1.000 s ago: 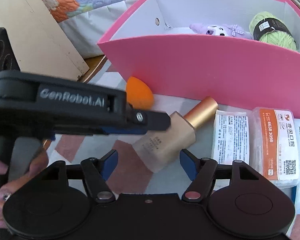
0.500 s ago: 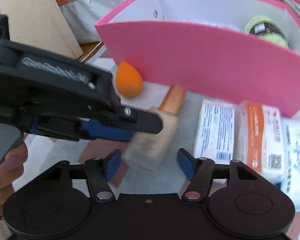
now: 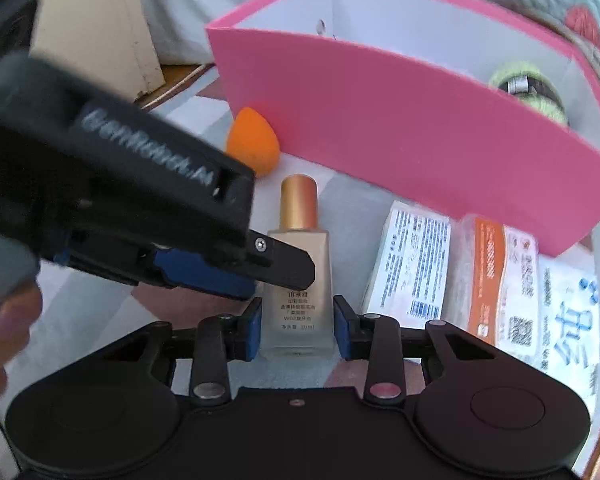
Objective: Organize objects
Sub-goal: 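Lower the left tool onto the gold-capped foundation bottle and close it, then lift the foundation bottle with the left tool over the pink box, then lower the bottle beside the yarn ball and open the left tool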
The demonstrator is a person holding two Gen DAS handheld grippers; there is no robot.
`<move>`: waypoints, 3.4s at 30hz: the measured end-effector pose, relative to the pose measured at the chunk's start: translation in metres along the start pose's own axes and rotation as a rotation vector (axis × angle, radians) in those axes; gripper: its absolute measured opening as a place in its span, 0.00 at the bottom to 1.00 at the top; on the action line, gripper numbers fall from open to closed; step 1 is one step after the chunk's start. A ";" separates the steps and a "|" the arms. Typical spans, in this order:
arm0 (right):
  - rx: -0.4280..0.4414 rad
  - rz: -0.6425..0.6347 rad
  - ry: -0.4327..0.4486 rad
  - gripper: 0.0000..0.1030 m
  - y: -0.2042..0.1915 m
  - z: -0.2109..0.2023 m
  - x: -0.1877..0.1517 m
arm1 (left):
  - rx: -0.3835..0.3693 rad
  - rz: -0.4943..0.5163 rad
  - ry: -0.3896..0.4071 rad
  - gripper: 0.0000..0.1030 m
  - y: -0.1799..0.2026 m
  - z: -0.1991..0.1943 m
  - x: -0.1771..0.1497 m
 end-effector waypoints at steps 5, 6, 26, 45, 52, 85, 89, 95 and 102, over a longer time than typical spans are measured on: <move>0.031 -0.012 -0.029 0.39 0.005 0.004 0.009 | 0.021 -0.006 -0.016 0.38 0.003 0.000 -0.001; 0.048 0.017 -0.038 0.39 0.009 0.003 0.010 | 0.020 -0.012 -0.020 0.39 0.004 0.000 -0.003; 0.295 0.215 -0.033 0.39 -0.017 -0.060 -0.022 | 0.092 0.068 0.074 0.45 0.061 -0.042 -0.052; 0.215 0.153 0.246 0.39 0.019 -0.162 0.112 | -0.022 0.164 0.189 0.45 0.183 -0.093 0.058; 0.131 0.218 0.048 0.39 0.059 -0.113 0.147 | -0.037 0.070 0.048 0.45 0.183 -0.026 0.099; -0.012 0.526 -0.148 0.39 0.117 0.025 0.135 | 0.103 0.108 0.008 0.30 0.134 0.069 0.155; -0.069 0.483 -0.124 0.42 0.119 0.031 0.140 | 0.100 0.104 0.033 0.30 0.133 0.061 0.160; -0.062 0.377 -0.074 0.47 0.113 0.010 0.140 | 0.129 0.146 0.058 0.31 0.138 0.046 0.159; -0.025 0.262 0.035 0.52 0.098 -0.051 0.140 | 0.153 0.233 0.048 0.34 0.154 0.014 0.139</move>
Point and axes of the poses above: each gripper's, at about its wrist camera, not at the fingertips, and z roughly the way its jaws point, y to its right, x to its top, the point moved 10 cm from there along z, roughly the way its jaws point, and after that the axes turned 5 degrees about z, right-handed, at the moved point
